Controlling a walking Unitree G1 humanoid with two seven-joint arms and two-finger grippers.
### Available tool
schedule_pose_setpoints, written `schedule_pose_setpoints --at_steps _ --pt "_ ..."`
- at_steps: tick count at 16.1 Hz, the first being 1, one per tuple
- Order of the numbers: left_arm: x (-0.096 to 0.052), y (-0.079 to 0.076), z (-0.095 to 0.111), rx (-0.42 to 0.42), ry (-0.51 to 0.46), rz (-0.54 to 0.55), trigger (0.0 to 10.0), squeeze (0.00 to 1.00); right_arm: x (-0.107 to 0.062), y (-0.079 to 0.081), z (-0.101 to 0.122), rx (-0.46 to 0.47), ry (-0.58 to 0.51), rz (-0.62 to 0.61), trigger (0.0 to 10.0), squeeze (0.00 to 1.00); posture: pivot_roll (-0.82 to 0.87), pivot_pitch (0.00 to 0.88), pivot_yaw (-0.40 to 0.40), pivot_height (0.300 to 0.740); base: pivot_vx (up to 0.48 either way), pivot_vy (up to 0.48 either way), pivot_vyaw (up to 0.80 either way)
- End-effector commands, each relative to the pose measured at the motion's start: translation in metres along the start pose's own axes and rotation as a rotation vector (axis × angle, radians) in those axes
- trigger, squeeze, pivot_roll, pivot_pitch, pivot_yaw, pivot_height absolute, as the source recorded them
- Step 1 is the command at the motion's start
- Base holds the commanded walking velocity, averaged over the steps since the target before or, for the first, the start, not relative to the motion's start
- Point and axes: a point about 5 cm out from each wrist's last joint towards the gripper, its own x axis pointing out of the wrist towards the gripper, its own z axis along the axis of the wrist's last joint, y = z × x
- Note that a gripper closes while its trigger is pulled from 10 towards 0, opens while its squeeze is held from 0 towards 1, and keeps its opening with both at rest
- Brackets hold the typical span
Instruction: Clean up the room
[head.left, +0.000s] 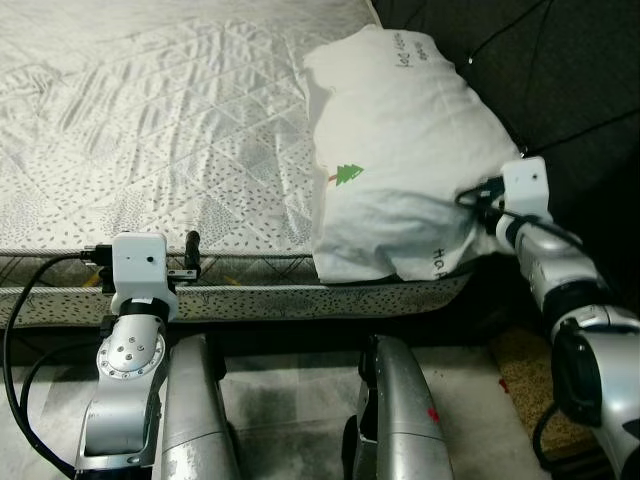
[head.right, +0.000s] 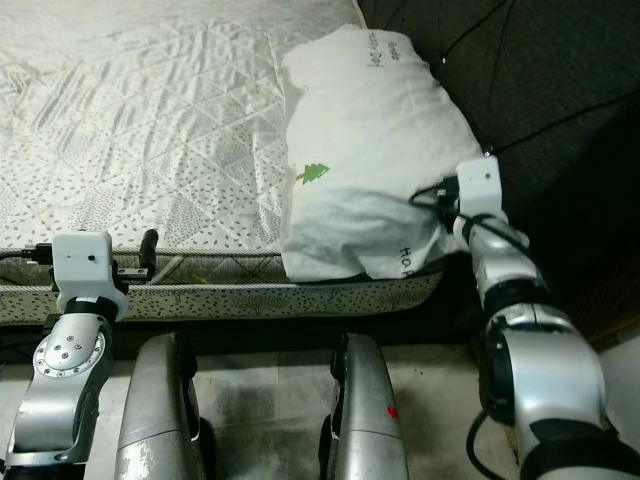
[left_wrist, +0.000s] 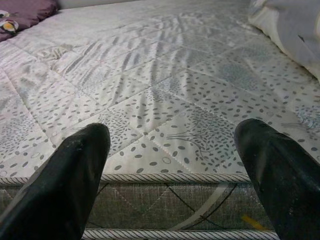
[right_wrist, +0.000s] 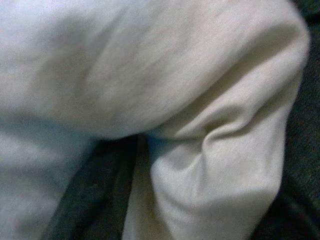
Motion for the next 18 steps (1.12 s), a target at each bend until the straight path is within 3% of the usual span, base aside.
schedule_pose_setpoints --at_steps 1,5,10,13,14,18 --pt "0.001 -0.005 -0.001 -0.004 0.006 -0.023 10.0 0.0 -0.001 0.0 0.0 -0.032 -0.002 0.018 10.0 1.0 0.07 0.033 -0.104 0.512 0.0 0.0 0.0" --pt "0.003 -0.003 -0.003 0.004 0.013 -0.027 10.0 0.0 -0.007 -0.01 -0.013 -0.078 -0.034 -0.075 10.0 1.0 0.07 0.023 -0.087 0.512 0.0 0.0 0.0" --pt "-0.005 -0.007 -0.009 -0.015 0.03 -0.039 10.0 0.0 -0.017 -0.004 -0.037 0.064 -0.049 -0.135 10.0 1.0 0.05 0.0 -0.085 0.512 0.0 0.0 0.0" --pt "-0.013 -0.011 -0.012 -0.052 0.032 -0.053 10.0 0.0 -0.038 0.011 -0.049 0.154 -0.138 -0.119 10.0 1.0 0.05 0.0 -0.096 0.512 0.0 0.0 0.0" --pt "-0.014 -0.011 -0.013 -0.063 0.031 -0.061 10.0 0.0 -0.047 0.02 -0.053 0.122 -0.167 -0.106 10.0 1.0 0.04 0.0 -0.096 0.512 0.0 0.0 0.0" --pt "-0.023 -0.017 -0.016 -0.097 0.038 -0.102 10.0 0.0 -0.082 0.067 -0.053 0.209 -0.254 0.01 10.0 1.0 0.02 0.0 -0.088 0.512 0.0 0.0 0.0"
